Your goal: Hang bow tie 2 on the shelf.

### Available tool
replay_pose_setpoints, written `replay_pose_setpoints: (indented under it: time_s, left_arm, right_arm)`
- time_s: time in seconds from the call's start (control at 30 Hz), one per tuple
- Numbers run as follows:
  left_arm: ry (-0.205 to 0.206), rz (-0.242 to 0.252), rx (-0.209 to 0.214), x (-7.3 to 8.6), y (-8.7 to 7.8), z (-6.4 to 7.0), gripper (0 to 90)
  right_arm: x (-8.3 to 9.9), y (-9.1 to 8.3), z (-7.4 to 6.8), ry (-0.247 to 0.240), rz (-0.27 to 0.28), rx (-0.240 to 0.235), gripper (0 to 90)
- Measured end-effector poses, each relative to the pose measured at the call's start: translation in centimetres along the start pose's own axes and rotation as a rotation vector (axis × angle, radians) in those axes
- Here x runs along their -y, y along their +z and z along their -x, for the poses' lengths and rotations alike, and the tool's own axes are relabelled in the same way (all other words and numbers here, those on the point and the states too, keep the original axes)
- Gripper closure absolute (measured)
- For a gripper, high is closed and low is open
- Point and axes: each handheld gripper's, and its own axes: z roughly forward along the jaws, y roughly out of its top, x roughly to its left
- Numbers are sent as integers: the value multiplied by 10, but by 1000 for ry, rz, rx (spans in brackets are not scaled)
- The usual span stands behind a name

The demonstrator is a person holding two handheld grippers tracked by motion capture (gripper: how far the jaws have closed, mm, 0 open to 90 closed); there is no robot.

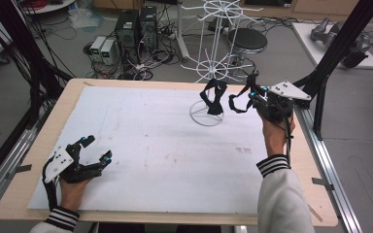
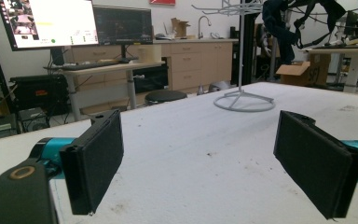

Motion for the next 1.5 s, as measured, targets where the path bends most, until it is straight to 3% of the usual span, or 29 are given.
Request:
replay_pose_setpoints:
  time_s: [0.9,1.5]
  left_arm:
    - [0,1,0,0,0,0,162]
    - [4,1,-2,0,-1,0,162]
  right_arm:
    - [-19,21,1,1,16,-17,766]
    - [-19,35,16,22,8,4,766]
